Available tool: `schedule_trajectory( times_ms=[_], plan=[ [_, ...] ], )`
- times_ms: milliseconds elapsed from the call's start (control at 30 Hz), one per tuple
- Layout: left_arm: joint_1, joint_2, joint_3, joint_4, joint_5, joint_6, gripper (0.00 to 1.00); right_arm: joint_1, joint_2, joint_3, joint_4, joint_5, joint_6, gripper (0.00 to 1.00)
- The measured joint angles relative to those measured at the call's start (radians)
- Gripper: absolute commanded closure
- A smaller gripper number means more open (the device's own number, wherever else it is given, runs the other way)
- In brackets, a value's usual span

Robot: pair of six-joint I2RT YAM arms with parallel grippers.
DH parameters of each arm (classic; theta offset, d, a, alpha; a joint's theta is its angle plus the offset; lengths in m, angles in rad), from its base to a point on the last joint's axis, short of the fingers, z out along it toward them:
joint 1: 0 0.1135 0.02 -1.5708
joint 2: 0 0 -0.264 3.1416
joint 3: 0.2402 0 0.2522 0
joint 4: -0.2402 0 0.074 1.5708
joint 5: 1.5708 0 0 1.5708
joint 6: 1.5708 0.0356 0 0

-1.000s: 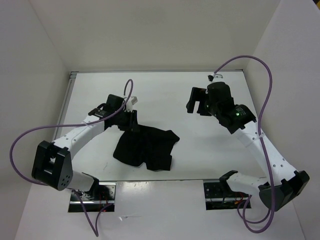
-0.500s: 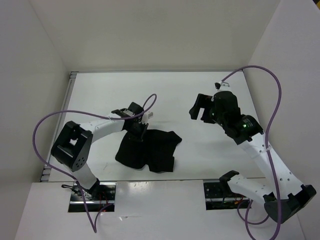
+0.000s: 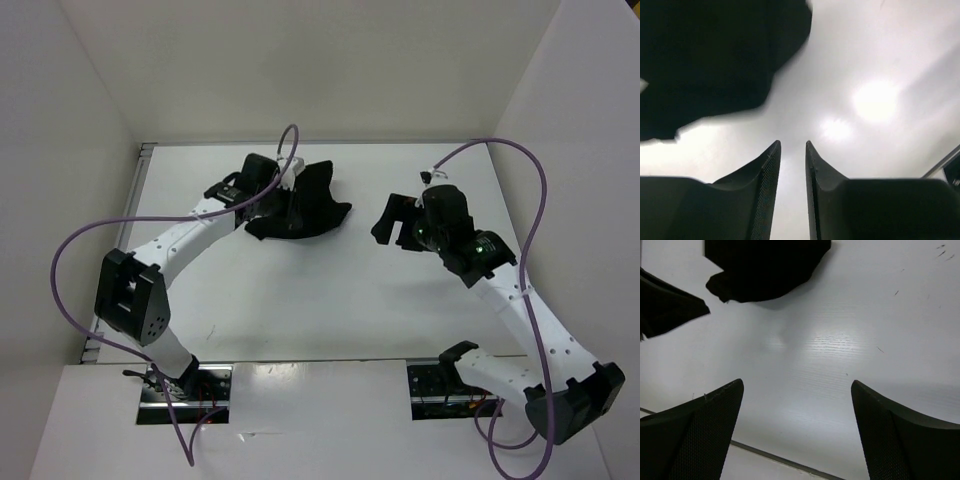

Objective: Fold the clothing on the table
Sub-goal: Move the skirt to the center of the board

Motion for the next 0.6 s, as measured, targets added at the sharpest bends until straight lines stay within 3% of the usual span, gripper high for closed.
schedule_trajectory(
  times_ms=[133,267,400,433,600],
  plan=[
    [-0.002,-0.002,-0.119,-0.04,0.019,-0.011,0.68,-0.001,0.056,-0.001,0.034,-0.048,-0.005,0.09],
    [-0.004,-0.013,-0.129,-0.066,0.026,-0.024,0.66,-0.001,0.131,-0.001,0.061,-0.082,-0.022,0.09],
    [-0.004,-0.065,-0.146,-0.066,-0.005,-0.034,0.65,-0.001,0.264,0.023,0.092,-0.097,-0.044,0.27],
    [-0.004,-0.075,-0.148,-0.066,-0.012,-0.04,0.65,-0.001,0.31,0.037,0.095,-0.095,-0.044,0.38],
    [-0.004,-0.082,-0.159,-0.06,-0.032,-0.058,0.63,-0.004,0.578,0.209,0.113,-0.066,-0.005,0.45]
  ],
)
